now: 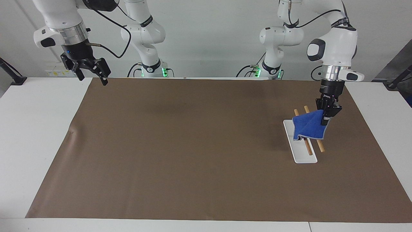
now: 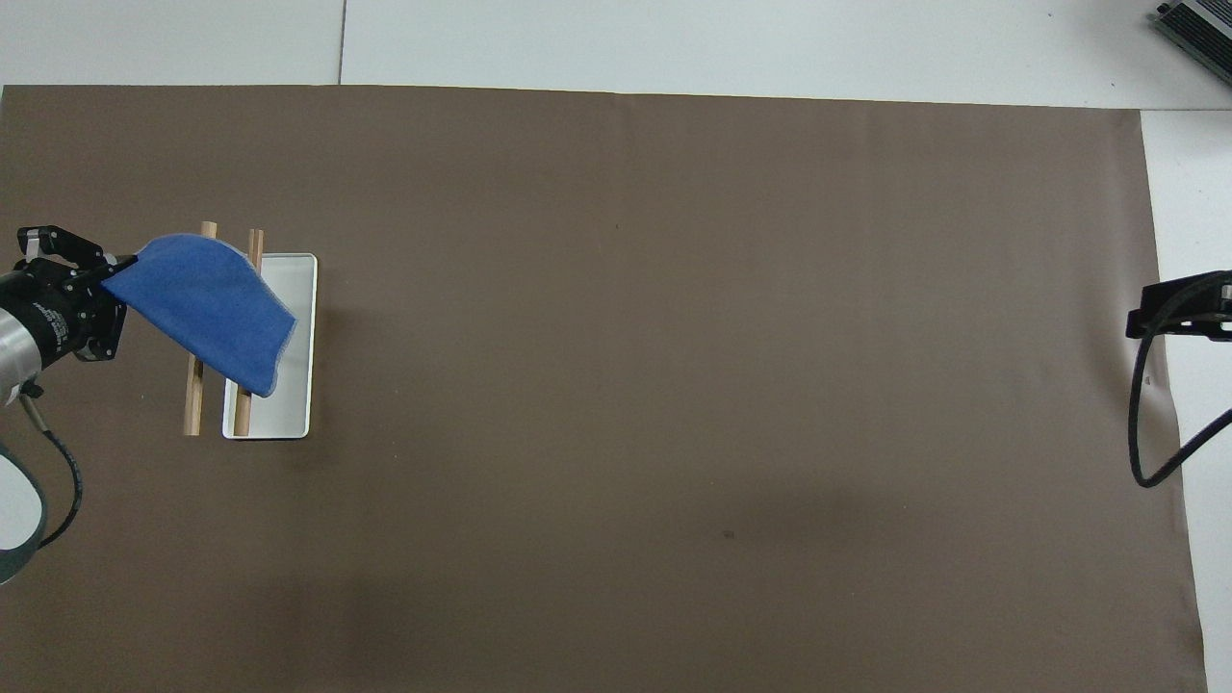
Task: Right arm passes towel to left arm to hang
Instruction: 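Drape the towel over the wooden dowel rack with the left gripper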
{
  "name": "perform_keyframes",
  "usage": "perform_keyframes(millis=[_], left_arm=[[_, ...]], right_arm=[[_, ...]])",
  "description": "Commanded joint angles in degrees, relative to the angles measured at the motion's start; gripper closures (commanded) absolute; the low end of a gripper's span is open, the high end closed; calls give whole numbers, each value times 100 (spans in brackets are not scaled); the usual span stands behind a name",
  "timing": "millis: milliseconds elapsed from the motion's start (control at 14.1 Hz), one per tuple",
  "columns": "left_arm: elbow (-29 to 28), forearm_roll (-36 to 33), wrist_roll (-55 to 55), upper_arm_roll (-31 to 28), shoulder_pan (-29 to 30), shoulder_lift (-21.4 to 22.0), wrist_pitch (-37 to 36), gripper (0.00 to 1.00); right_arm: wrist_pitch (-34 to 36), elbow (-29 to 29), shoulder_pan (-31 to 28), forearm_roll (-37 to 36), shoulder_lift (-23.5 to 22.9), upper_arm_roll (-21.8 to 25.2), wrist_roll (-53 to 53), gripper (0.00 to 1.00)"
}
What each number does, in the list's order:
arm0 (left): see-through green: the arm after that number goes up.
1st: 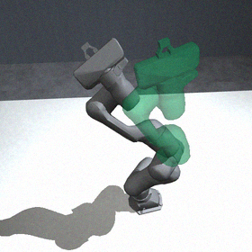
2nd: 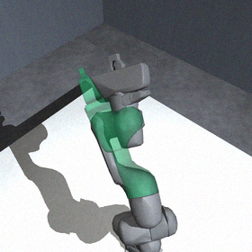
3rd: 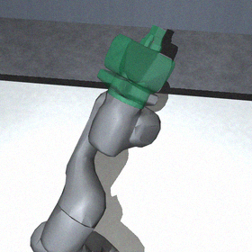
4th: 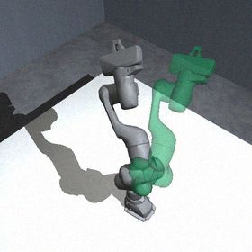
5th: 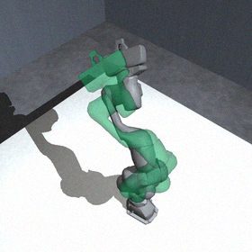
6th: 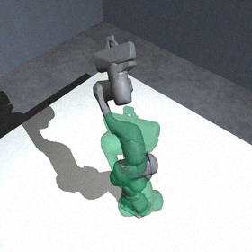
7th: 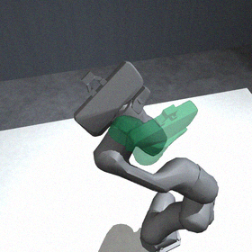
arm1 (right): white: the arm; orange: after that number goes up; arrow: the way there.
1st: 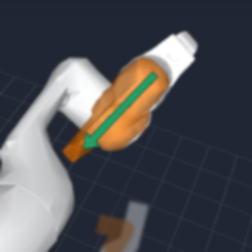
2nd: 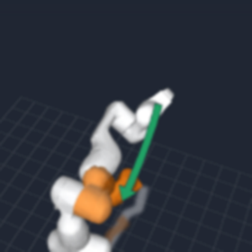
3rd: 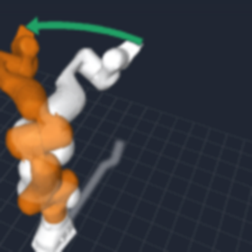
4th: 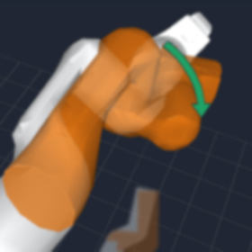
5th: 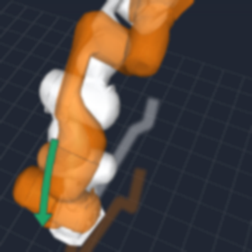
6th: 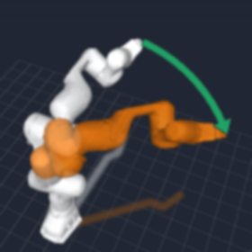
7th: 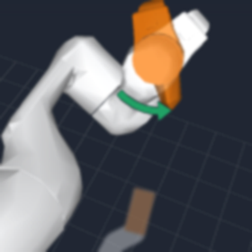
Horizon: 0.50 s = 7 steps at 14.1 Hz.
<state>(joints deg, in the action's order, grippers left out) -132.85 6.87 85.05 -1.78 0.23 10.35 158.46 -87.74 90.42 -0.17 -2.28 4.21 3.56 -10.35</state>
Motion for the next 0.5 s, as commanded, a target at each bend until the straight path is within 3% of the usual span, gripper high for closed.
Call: perform_keyframes(millis=[0,425], left_arm=[[-154,-159,599,64,248,2,89,100],[-154,-159,846,55,469,-226,-96,100]], right_arm=[[73,117,-27,61,80,-30,33,0],[-23,160,-18,404,-25,-30,-28,0]])
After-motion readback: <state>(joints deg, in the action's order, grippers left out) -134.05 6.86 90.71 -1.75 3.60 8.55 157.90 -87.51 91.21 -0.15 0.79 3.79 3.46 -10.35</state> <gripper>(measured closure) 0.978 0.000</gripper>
